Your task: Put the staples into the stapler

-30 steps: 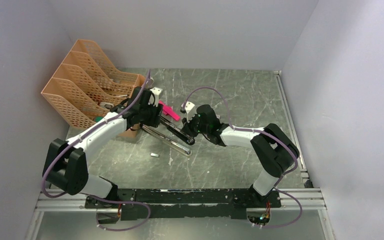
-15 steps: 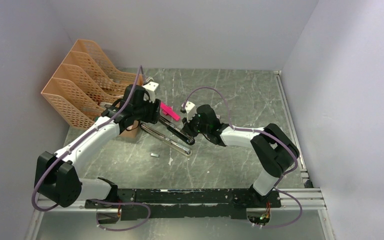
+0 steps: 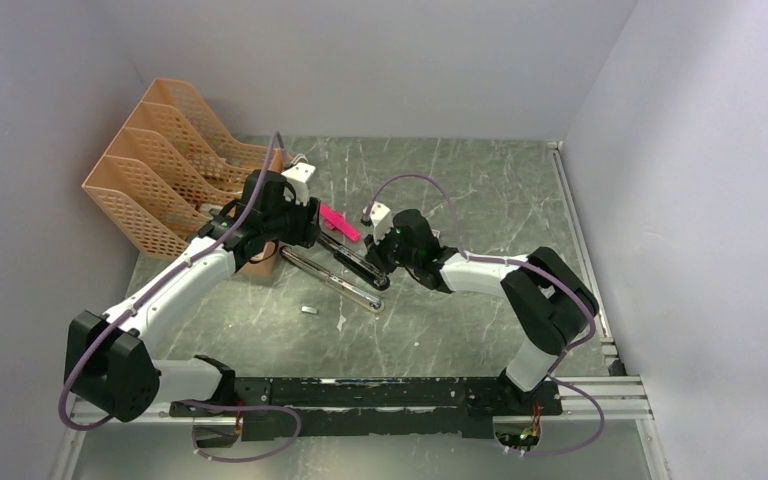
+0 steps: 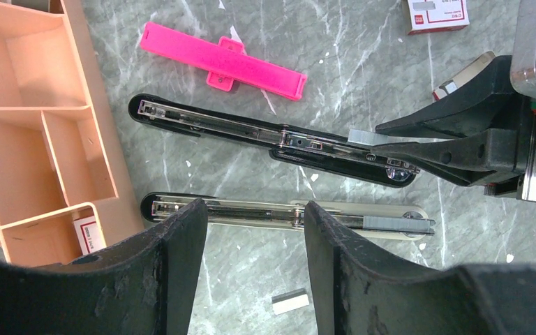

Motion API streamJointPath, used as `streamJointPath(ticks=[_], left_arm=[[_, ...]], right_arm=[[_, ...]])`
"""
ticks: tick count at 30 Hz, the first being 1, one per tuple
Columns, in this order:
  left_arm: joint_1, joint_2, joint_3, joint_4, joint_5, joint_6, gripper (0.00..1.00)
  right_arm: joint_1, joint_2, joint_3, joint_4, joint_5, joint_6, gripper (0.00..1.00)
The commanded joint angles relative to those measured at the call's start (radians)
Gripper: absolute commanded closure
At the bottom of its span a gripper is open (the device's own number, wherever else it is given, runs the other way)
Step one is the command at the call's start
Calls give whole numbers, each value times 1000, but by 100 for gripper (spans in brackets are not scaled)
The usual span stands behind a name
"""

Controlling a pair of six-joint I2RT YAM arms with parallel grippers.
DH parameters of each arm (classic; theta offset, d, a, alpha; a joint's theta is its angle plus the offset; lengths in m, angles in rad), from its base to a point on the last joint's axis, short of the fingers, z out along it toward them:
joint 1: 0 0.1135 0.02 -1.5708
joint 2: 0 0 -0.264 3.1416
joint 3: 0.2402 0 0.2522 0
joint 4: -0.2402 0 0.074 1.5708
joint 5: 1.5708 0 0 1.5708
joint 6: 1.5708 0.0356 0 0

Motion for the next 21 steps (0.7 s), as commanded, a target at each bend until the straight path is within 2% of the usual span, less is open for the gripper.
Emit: streamJointPath(ticks=[1,21], left_arm=[[7,-20,-10,33,27,10,42],[7,-23,-13,30,-9,-1,43]], right_arm=[[10,21,12,20,17,-1,100],[35,24,12,18,34,7,100]])
